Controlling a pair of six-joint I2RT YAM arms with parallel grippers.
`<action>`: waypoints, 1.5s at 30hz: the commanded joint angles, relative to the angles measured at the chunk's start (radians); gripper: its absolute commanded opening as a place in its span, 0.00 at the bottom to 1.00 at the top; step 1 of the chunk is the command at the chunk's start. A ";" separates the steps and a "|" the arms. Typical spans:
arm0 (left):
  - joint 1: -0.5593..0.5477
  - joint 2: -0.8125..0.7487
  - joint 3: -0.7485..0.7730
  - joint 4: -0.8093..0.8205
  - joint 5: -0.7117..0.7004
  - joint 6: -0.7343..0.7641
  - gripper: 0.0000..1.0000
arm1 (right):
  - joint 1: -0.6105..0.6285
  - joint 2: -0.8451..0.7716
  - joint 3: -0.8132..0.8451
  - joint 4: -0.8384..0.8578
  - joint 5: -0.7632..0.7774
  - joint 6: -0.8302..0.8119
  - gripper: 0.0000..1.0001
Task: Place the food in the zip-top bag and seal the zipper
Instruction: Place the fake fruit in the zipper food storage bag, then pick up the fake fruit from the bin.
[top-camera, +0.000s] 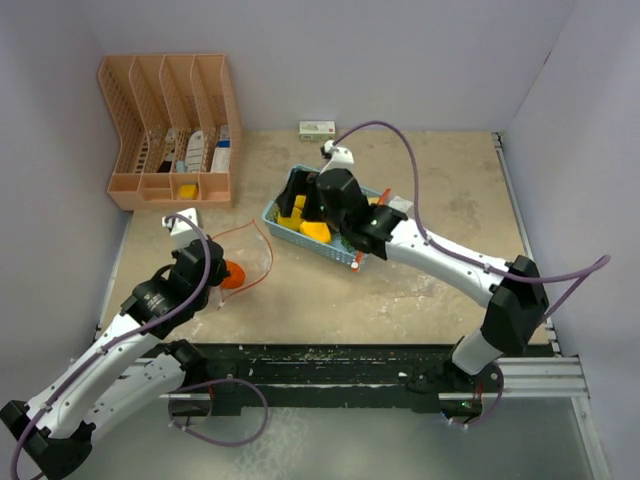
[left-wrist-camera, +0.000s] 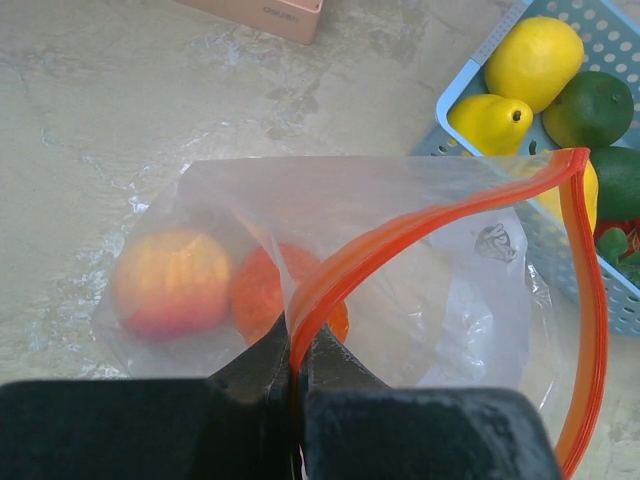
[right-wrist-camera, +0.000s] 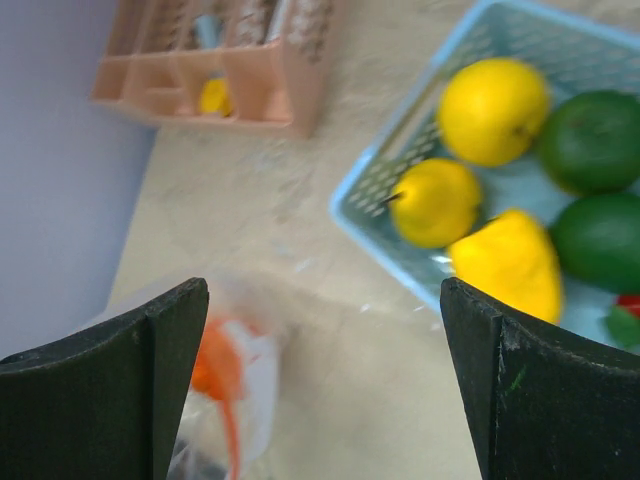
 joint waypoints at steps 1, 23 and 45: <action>0.003 -0.007 0.048 0.011 -0.015 -0.003 0.00 | -0.114 0.093 0.086 -0.169 0.004 -0.066 1.00; 0.003 -0.016 0.055 -0.002 -0.027 0.017 0.00 | -0.161 0.464 0.229 -0.242 -0.020 -0.193 1.00; 0.003 -0.051 0.051 -0.028 -0.023 0.007 0.00 | -0.170 0.249 0.214 -0.285 0.021 -0.137 1.00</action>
